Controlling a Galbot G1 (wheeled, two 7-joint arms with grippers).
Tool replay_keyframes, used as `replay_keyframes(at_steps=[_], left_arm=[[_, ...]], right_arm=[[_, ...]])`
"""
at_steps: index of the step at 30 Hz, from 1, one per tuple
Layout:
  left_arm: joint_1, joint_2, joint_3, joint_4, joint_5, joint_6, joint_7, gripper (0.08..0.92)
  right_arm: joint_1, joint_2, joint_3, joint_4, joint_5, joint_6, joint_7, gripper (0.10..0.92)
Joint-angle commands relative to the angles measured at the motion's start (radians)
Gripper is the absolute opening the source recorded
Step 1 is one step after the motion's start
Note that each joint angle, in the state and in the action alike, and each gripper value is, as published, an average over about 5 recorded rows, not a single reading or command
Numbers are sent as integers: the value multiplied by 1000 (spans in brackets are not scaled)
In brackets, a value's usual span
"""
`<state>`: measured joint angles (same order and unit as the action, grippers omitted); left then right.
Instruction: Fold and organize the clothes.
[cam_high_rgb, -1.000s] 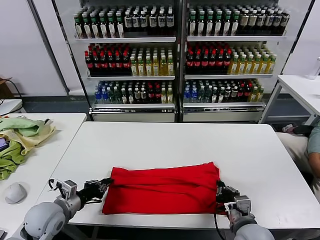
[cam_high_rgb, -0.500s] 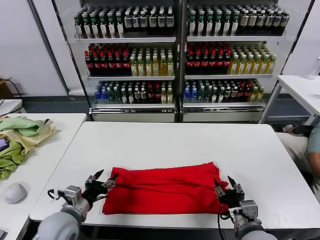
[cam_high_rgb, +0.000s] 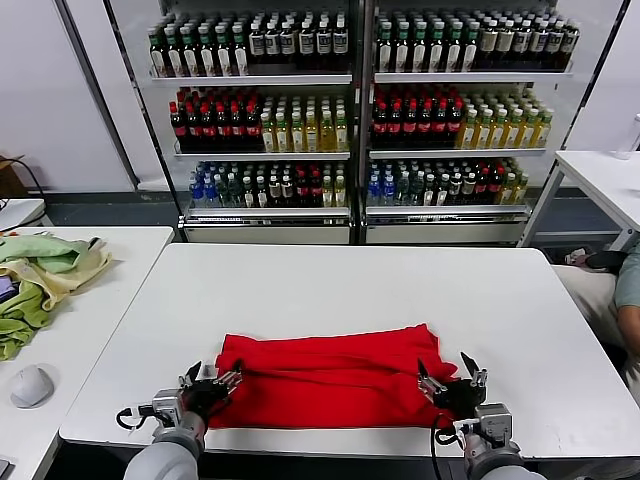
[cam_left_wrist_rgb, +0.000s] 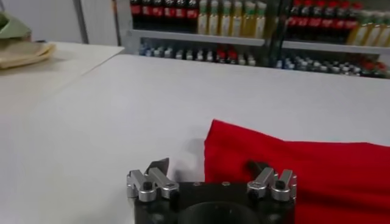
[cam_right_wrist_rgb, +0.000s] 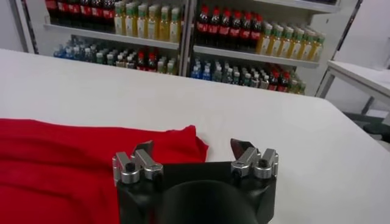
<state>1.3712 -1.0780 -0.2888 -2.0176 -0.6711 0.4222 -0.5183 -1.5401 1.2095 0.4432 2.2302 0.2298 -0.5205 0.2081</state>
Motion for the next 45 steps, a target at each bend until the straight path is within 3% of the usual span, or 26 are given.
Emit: replay_keyframes(at_steps=[1, 5, 20, 27, 33, 39, 45], left_arm=[[1, -38, 43, 11, -28, -19, -125, 820], [15, -45, 53, 3, -32, -22, -120, 749], [7, -82, 78, 12, 28, -41, -105, 317], [8, -31, -3, -70, 172, 27, -146, 128], [68, 81, -278, -160, 106, 98, -110, 105], [124, 165, -556, -117, 36, 160, -29, 105], [107, 208, -604, -114, 42, 161, -6, 105]], right_arm=[[-5, 3, -2, 1, -10, 4, 0, 823], [-5, 4, -3, 1, -13, 4, 0, 823], [-11, 12, -3, 7, -22, 10, 0, 823], [-17, 9, 2, 19, -23, 11, 2, 823], [-18, 5, 10, 32, -21, 10, 9, 823], [1, -1, 14, 27, -18, 9, 13, 823], [8, -3, 12, 25, -17, 9, 12, 823]])
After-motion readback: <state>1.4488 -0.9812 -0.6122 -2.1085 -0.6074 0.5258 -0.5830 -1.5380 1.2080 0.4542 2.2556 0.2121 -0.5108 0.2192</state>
